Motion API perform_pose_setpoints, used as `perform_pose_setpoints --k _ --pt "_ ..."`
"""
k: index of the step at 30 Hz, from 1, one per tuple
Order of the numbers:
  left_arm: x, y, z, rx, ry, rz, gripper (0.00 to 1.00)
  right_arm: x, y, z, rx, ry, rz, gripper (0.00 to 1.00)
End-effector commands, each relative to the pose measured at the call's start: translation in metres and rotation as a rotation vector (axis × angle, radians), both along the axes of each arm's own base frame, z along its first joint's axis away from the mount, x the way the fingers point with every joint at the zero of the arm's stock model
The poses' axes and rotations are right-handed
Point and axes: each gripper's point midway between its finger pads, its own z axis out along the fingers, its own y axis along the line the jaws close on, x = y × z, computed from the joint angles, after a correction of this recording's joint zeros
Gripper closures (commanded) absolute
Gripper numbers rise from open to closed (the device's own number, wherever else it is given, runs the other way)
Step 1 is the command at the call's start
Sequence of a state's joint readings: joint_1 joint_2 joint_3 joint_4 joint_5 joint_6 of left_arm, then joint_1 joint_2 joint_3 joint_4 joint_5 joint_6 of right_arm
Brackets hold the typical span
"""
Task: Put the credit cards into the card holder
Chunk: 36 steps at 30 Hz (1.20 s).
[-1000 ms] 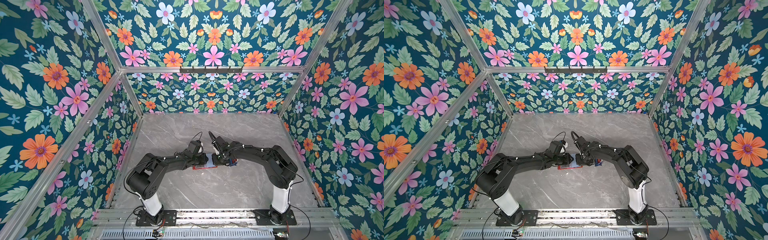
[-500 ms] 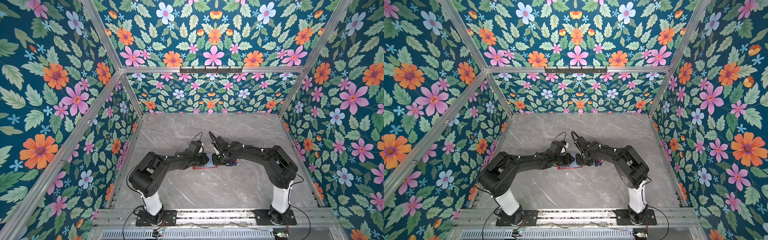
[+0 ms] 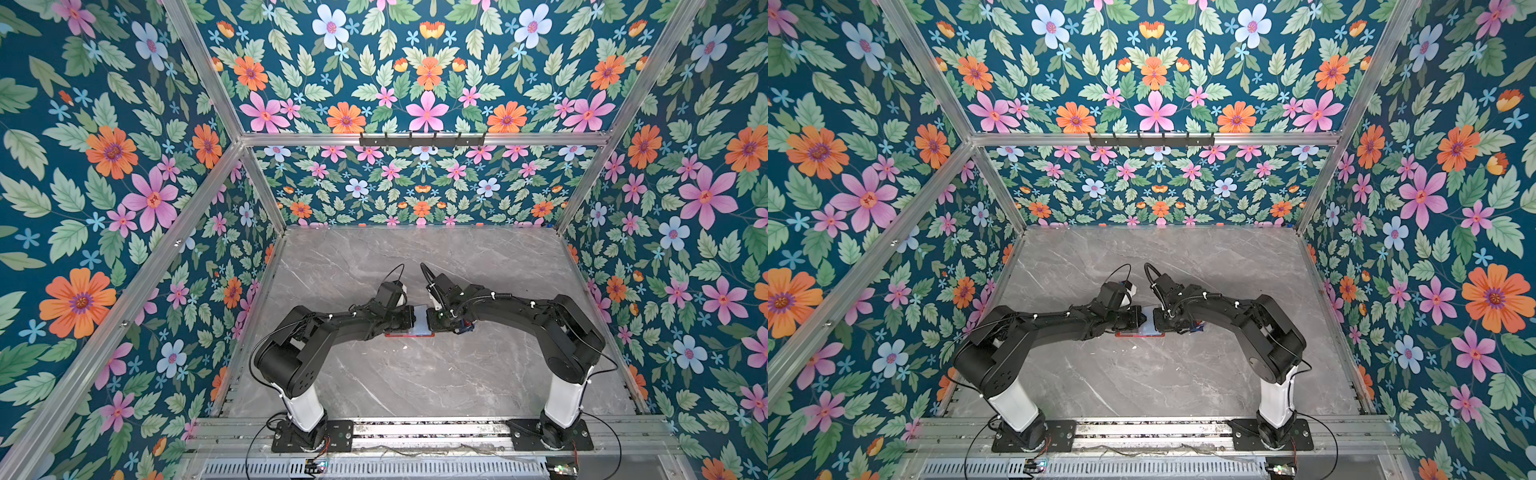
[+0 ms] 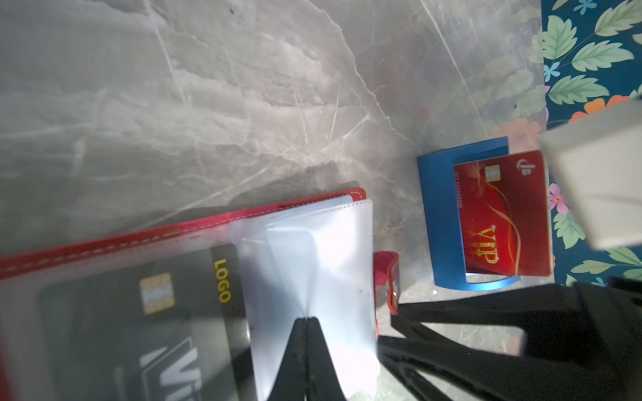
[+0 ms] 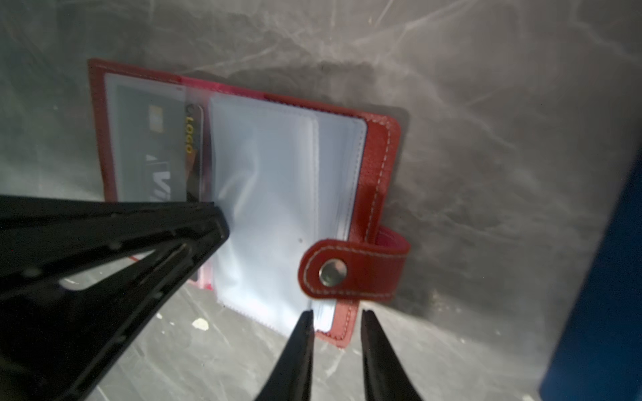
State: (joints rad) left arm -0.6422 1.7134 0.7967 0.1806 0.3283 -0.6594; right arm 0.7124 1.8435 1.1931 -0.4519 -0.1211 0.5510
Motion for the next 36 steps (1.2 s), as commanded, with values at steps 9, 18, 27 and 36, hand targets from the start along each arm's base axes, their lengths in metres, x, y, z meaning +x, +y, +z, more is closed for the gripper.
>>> perform_pose_setpoints --k 9,18,27,36 --pt "0.000 0.005 0.006 0.013 -0.022 0.018 1.00 0.007 0.007 0.006 0.023 -0.013 -0.025 0.85" --pt "-0.002 0.004 0.008 -0.013 -0.024 0.016 1.00 0.011 0.024 0.003 0.069 0.017 0.011 0.80" --pt "0.001 0.022 0.026 0.032 -0.111 0.078 0.64 0.012 0.055 0.012 0.218 0.031 0.079 0.68" --pt "-0.002 0.067 0.042 0.154 -0.203 0.210 0.63 0.014 0.082 0.012 0.317 0.065 0.128 0.71"
